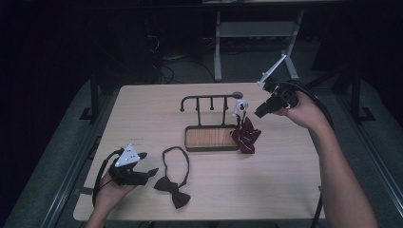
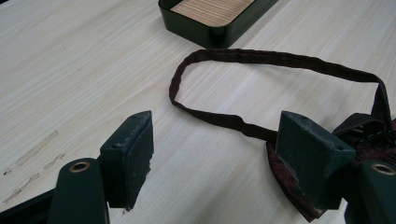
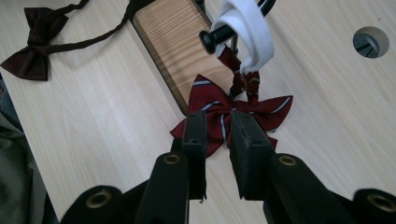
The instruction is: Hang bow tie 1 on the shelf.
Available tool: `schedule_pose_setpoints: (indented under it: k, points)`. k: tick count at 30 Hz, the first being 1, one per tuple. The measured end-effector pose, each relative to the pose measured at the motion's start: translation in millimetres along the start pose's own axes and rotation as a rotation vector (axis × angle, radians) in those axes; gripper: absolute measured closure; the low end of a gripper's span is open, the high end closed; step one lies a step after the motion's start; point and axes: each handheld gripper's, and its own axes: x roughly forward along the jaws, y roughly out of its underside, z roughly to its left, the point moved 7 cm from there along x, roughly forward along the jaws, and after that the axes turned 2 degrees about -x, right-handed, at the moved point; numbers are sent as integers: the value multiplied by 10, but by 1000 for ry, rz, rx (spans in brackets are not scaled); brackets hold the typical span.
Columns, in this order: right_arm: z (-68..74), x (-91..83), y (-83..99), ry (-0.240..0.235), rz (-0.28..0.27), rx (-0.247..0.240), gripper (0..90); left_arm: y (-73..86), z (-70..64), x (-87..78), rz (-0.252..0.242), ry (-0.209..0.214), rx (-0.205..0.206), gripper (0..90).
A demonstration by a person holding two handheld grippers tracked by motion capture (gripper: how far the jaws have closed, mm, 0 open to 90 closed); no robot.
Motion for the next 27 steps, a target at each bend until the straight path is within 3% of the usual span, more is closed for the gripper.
schedule_pose_setpoints:
  k: [18, 27]
  points:
    - [146, 42, 231, -25, -21, -24, 673, 4, 2, 9, 3, 0, 9, 276]
    - [233, 109, 391, -35, -35, -9, 602, 5, 1, 11, 4, 0, 6, 276]
